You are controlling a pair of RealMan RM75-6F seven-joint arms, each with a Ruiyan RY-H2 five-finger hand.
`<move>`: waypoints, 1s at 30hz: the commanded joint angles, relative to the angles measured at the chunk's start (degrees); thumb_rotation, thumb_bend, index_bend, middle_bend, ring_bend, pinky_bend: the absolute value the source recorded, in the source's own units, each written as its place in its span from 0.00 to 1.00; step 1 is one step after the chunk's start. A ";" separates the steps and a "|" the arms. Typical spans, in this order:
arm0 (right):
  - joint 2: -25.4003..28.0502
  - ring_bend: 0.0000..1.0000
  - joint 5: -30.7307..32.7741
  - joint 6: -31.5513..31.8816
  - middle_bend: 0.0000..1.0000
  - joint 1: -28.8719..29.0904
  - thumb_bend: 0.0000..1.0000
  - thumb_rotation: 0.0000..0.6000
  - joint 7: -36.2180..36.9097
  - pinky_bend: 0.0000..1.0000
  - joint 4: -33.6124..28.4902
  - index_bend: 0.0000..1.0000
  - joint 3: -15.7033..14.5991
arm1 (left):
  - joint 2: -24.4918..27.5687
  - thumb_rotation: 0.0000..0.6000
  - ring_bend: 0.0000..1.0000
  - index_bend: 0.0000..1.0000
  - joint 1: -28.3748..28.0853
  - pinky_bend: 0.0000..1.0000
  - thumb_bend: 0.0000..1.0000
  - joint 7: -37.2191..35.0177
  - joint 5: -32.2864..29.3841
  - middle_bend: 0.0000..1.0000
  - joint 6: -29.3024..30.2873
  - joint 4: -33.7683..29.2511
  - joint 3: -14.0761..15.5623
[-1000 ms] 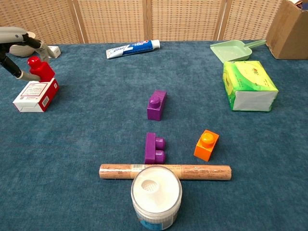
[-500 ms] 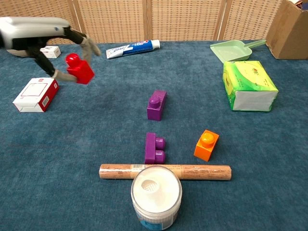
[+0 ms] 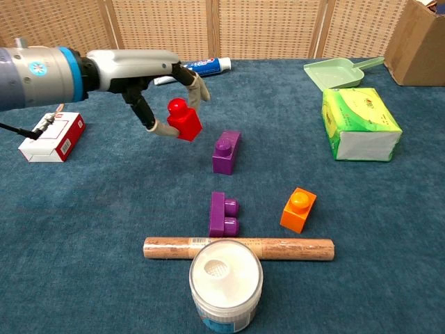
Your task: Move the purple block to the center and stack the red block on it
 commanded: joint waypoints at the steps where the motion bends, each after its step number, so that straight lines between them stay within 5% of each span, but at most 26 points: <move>1: 0.27 0.00 -0.06 0.06 0.20 -0.27 0.13 1.00 0.54 0.12 0.13 0.33 -0.09 | -2.20 1.00 0.19 0.57 -1.49 0.00 0.38 0.46 -1.46 0.23 -0.97 2.44 -0.59; 30: 0.74 0.00 -0.66 1.38 0.19 -2.46 0.13 1.00 4.61 0.11 2.33 0.33 -0.71 | -8.68 1.00 0.19 0.56 -7.34 0.00 0.38 2.15 -4.54 0.23 -4.01 8.78 -0.30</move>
